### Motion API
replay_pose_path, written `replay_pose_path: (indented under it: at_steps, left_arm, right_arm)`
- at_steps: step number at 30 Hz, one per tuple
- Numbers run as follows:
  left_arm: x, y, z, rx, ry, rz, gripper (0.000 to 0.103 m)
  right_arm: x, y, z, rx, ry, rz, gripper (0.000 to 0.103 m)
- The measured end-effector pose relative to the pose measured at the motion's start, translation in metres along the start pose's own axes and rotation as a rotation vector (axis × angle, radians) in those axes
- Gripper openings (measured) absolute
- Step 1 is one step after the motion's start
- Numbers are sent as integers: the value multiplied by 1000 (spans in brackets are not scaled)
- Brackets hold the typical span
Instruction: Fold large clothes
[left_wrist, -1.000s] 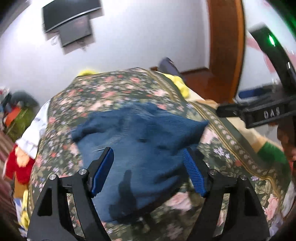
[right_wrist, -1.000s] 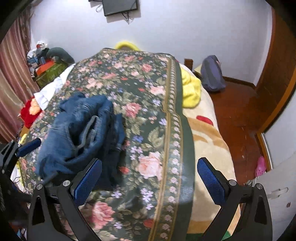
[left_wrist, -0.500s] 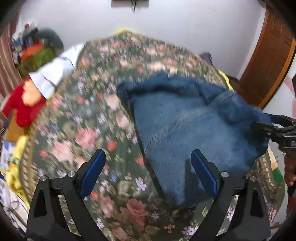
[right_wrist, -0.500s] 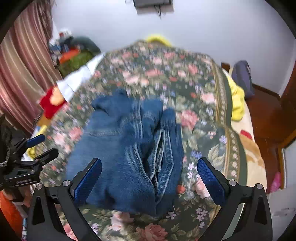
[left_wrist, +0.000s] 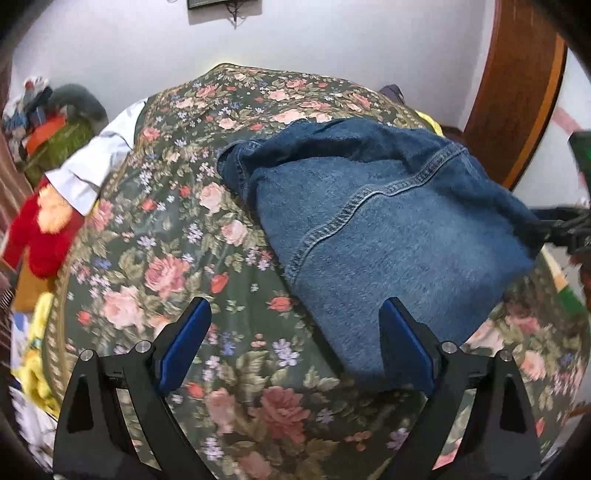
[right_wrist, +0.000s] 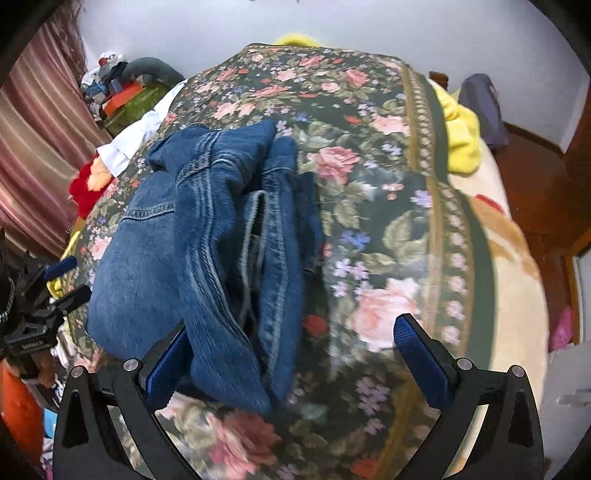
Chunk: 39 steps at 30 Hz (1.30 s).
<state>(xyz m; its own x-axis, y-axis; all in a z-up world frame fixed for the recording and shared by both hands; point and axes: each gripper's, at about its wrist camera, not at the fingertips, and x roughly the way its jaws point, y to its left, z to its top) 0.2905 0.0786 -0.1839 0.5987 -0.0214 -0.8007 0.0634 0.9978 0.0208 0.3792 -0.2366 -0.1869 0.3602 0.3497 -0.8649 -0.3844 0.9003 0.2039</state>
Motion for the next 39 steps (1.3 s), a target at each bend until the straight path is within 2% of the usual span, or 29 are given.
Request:
replay_pose_path:
  at_steps: [4,9,12,16,20,23,26,28,30,35,39]
  left_arm:
    - [-7,10,10,15,-40,31,94]
    - [-14,24,46,7,-106,87,94]
    - [-8,30,71,6,-140,103,94]
    - [20,37,99,-4,-120,120,94]
    - [72,41,119,5,-27,134,94]
    - [103,41,127,18,23,147,94]
    - [132,41,136,29,43,168,94]
    - [147,38,142,27,66,166,94]
    - [162,34,144,8,82,159,95]
    - [166,29,150,-18,79,194,95]
    - [134,34,150,-24,36,192,95]
  right_arm:
    - [-24,8,6,-82,-29,-78,103]
    - [-57,34,28,-221,-152,-163,103]
    - [-62,48,47,-280,-203,-174,103]
    - [-51,63,72,-314,-217,-147,103]
    - [-24,74,93,-338,-179,-104,103]
    - [10,77,110,-340,-88,-85,103]
    - [51,72,120,-334,43,-85,103]
    - [65,65,121,-320,70,-79,103]
    - [73,52,122,-271,90,-32,103]
    - [84,12,112,-84,130,107,103]
    - [82,6,104,-23,145,125,103]
